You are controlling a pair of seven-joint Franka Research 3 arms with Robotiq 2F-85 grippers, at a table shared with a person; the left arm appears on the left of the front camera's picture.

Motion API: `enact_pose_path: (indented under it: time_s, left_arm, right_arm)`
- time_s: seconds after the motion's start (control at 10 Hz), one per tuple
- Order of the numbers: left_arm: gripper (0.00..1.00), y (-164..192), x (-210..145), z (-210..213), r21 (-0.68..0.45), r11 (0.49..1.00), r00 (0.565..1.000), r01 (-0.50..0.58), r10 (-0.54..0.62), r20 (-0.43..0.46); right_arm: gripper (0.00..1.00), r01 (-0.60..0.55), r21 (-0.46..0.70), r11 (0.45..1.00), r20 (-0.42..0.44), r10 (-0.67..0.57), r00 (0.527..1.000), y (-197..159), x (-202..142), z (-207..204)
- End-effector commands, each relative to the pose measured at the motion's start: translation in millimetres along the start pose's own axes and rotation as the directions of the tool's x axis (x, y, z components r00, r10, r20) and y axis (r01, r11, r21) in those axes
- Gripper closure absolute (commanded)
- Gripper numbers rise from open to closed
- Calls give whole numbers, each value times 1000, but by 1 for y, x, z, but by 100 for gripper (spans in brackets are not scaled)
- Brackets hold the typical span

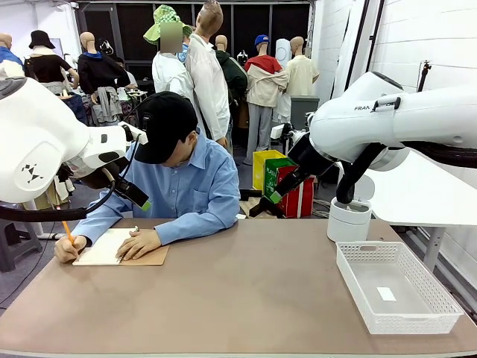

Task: Sort the paper based on its condition.
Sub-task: If a person hands you a paper, place it in the Organizing basket , and if it's crumpled, put it in the Trash can.

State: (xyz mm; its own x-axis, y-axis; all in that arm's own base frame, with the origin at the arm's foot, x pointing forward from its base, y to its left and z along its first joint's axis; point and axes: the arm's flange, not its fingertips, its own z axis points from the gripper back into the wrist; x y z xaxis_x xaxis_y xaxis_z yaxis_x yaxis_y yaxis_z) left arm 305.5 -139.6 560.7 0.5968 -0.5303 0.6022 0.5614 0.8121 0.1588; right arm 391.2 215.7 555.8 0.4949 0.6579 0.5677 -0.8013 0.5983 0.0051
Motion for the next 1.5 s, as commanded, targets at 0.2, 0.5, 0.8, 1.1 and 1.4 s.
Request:
enact_pose_path:
  time_s: [0.2,0.5,0.8,1.1,1.4]
  left_arm:
    - [0,0,0,0,-1,1000,1000,-1,1,1]
    - [0,0,0,0,-1,1000,1000,-1,1,1]
    - [0,0,0,0,-1,1000,1000,-1,1,1]
    - [0,0,0,0,-1,1000,1000,-1,1,1]
    - [0,0,0,0,-1,1000,1000,-1,1,1]
  right_arm:
    - [0,9,-7,1000,-2,-9,1000,1,1,0]
    - [0,9,-7,1000,-2,-9,1000,1,1,0]
    - [0,9,-7,1000,-2,-9,1000,1,1,0]
    - [0,9,-7,1000,-2,-9,1000,1,1,0]
    - [0,9,-7,1000,-2,-9,1000,1,1,0]
